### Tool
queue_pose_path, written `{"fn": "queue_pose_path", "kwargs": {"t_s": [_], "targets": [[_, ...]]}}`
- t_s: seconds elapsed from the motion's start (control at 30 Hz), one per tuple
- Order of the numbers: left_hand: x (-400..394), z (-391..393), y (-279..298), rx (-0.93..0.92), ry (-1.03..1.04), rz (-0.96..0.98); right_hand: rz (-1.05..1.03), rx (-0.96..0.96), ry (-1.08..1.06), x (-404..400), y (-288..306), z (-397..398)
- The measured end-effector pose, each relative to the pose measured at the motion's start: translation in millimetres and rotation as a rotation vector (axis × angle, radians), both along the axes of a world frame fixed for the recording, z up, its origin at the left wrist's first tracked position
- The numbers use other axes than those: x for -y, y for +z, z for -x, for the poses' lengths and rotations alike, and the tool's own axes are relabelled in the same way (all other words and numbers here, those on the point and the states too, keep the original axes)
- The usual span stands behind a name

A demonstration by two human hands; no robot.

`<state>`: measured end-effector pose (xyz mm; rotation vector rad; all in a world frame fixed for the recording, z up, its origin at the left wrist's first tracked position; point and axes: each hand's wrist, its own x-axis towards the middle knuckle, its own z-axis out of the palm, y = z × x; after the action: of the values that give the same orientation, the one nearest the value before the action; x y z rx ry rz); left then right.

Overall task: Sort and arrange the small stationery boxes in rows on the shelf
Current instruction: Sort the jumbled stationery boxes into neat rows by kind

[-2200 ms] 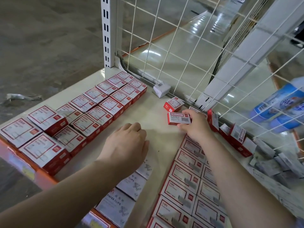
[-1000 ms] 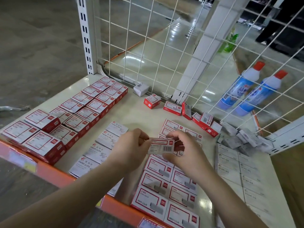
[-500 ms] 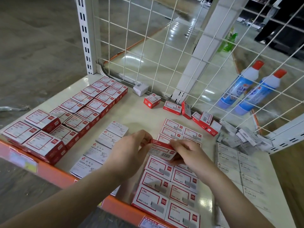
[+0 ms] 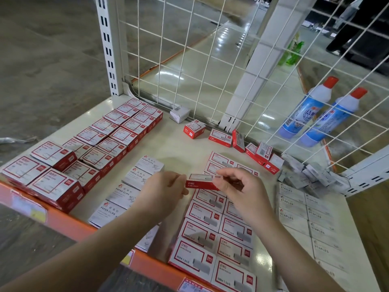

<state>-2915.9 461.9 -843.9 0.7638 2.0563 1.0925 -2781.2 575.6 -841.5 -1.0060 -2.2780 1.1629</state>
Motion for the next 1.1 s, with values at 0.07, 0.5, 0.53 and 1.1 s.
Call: {"fn": "queue_pose_path", "kwargs": {"t_s": [0.07, 0.5, 0.53, 1.1], "targets": [[-0.1, 0.0, 2.2, 0.044, -0.006, 0.0, -0.055, -0.003, 0.025, 1.7, -1.6, -0.9], [-0.1, 2.5, -0.7, 0.179, 0.143, -0.085, -0.098, 0.157, 0.123, 3.8, -2.1, -8.3], [0.5, 2.5, -1.4, 0.19, 0.142, -0.092, -0.095, 0.154, 0.116, 3.9, -2.5, -8.8], [-8.1, -16.6, -17.1, -0.12, -0.062, -0.141, -0.197, 0.118, 0.058, -5.9, -9.0, -30.3]]}}
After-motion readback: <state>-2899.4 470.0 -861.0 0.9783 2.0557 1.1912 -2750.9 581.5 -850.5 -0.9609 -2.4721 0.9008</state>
